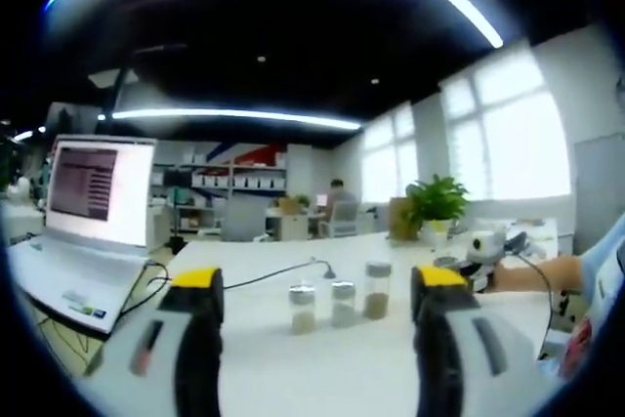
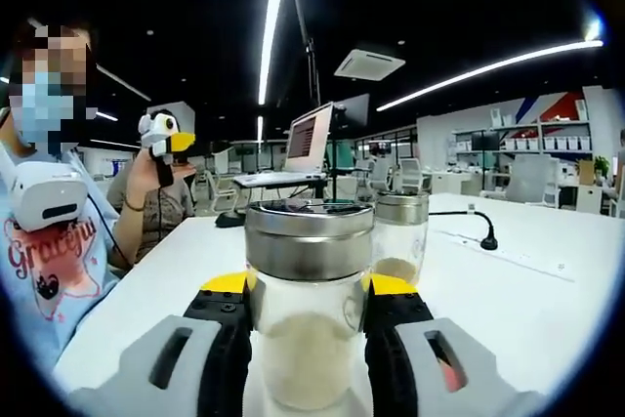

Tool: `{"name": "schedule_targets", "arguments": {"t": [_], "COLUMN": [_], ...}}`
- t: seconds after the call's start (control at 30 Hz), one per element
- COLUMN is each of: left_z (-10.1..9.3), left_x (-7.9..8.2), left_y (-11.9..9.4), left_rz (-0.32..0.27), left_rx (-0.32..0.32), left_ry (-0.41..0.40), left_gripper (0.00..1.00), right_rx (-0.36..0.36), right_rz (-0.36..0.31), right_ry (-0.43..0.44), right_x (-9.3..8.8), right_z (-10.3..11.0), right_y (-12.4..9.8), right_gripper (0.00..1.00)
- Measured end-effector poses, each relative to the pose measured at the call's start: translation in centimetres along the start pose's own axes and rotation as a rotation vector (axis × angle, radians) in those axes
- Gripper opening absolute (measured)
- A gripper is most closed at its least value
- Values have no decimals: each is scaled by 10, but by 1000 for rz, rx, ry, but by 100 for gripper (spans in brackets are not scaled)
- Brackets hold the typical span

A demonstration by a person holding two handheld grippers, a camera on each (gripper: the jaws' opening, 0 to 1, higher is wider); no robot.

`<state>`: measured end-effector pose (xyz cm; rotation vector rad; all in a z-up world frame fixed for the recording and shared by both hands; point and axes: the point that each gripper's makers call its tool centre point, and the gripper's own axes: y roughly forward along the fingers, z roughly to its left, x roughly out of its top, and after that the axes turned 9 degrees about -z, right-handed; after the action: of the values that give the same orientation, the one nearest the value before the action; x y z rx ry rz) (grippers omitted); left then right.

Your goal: Rotate the seasoning bottle until the label or dispensing opening points toward the visible target arrow and the bottle remains upright within the marked orientation range

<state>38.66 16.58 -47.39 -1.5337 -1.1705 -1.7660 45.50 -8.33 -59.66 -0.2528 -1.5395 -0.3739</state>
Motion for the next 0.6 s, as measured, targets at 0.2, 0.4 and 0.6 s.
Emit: {"name": "schedule_targets", "arguments": {"t": [0.2,0.4,0.6], "left_z": [7,13,10], "left_x": [3,1,0], "left_y": [-2,-3,-1], "left_rz": [-7,-2,6], "left_rx": [27,52,37], "left_ry": [7,14,12], "left_gripper": [84,84,84], "right_rx": [-36,-14,-19], "right_rz": [24,10,23], "right_ry": [-29,-44,-47], "right_x": [-10,-9,-10], "right_z": [0,1,2], "right_y": [-3,-7,-6], "right_gripper": [44,44,44]}}
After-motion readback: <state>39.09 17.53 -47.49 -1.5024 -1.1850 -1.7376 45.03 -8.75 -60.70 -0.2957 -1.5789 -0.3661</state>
